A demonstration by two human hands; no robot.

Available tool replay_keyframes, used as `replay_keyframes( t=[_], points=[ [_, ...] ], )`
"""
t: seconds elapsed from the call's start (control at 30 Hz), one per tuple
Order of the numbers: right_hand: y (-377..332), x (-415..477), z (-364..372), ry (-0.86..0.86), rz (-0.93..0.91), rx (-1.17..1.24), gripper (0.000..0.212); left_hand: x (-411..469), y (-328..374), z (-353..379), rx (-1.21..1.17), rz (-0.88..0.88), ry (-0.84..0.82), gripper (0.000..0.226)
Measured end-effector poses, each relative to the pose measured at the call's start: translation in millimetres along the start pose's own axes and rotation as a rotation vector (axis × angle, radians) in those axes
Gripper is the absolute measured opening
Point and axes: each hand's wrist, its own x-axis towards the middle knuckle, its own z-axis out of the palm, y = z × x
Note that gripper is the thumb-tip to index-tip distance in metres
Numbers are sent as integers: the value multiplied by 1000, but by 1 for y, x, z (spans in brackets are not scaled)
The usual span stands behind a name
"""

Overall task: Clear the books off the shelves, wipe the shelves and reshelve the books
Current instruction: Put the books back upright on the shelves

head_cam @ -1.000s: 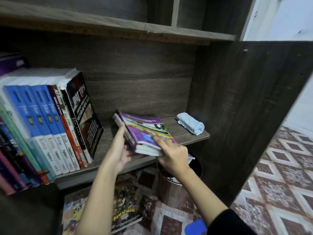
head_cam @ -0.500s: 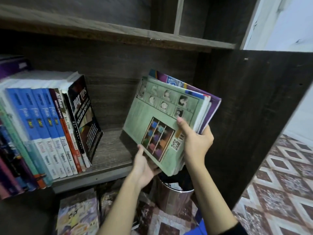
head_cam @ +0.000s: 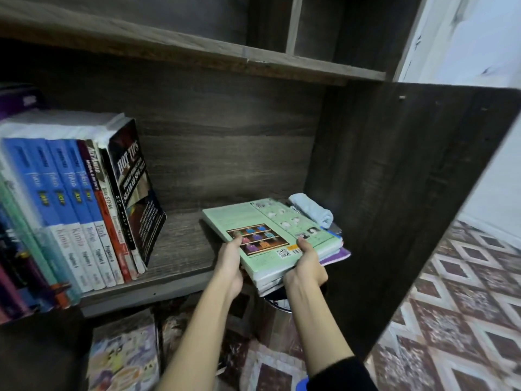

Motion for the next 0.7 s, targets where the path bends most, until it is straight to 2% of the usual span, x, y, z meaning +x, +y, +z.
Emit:
replay_keyframes(
  t=[0.13, 0.33, 0.43, 0.53, 0.6, 0.7],
  points=[
    [11, 7, 1, 19, 25, -10, 24, 6, -2, -4, 132, 43, 58, 20],
    [26, 18, 2, 59, 63, -21, 35, 6, -9, -16, 406, 79, 83, 27],
    [29, 26, -2, 75, 67, -70, 57, 8, -16, -21, 566, 120, 86, 24],
    [26, 36, -6, 43, 74, -174, 67, 11, -22, -25, 700, 152, 78, 18],
    [24, 42, -10, -7, 84, -250, 75, 17, -28, -26, 767, 179, 105, 24],
    [35, 71, -24, -73, 135, -417, 107, 29, -35, -29, 827, 178, 152, 33]
  ],
)
